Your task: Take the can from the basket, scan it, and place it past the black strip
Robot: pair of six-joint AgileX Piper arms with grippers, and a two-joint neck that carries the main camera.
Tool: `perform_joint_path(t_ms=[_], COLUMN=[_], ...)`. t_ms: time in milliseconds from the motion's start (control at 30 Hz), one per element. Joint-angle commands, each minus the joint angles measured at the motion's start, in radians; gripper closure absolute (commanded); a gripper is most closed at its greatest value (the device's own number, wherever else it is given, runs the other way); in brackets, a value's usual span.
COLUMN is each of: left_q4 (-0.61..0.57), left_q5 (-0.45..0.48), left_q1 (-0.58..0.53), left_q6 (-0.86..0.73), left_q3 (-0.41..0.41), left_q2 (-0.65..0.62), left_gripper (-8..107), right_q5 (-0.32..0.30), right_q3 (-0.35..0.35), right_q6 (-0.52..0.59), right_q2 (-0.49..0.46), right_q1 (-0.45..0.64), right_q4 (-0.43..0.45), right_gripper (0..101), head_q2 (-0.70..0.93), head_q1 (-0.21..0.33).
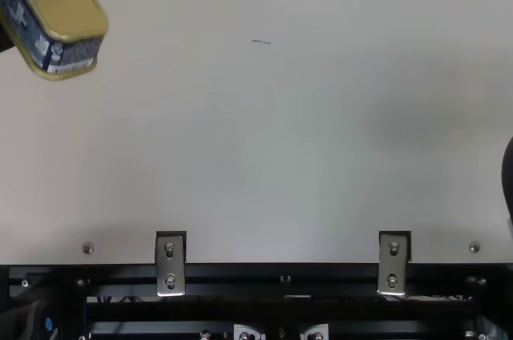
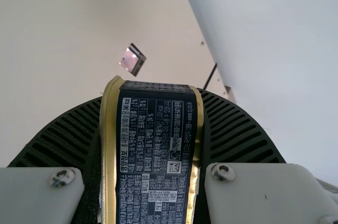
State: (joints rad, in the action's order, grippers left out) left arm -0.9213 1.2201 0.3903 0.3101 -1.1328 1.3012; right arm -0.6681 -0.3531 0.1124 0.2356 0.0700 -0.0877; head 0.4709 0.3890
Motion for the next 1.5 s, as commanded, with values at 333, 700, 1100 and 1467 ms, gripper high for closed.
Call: perform_joint_path(t_ms=[333, 700, 1100, 1467], left_q4=[-0.100, -0.092, -0.094, -0.108], left_q5=[0.000, 0.003, 0.000, -0.007], left_q1=[-0.045, -0.060, -0.070, -0.116], left_q6=[0.128, 0.146, 0.156, 0.300], left_q3=[-0.039, -0.042, -0.031, -0.025], left_q2=[-0.078, -0.100, -0.098, -0.105], left_gripper=[89, 89, 89, 89], right_q5=[0.000, 0.000, 0.000, 0.000], right_q3=[0.000, 0.000, 0.000, 0.000], right_q6=[0.000, 0.000, 0.000, 0.000], right_q2=[0.000, 0.000, 0.000, 0.000], right_q1=[0.000, 0.000, 0.000, 0.000], right_q4=[0.000, 0.000, 0.000, 0.000], right_gripper=[0, 0, 0, 0], head_q2=[0.019, 0.019, 0.019, 0.019], head_q1=[0.043, 0.043, 0.043, 0.043])
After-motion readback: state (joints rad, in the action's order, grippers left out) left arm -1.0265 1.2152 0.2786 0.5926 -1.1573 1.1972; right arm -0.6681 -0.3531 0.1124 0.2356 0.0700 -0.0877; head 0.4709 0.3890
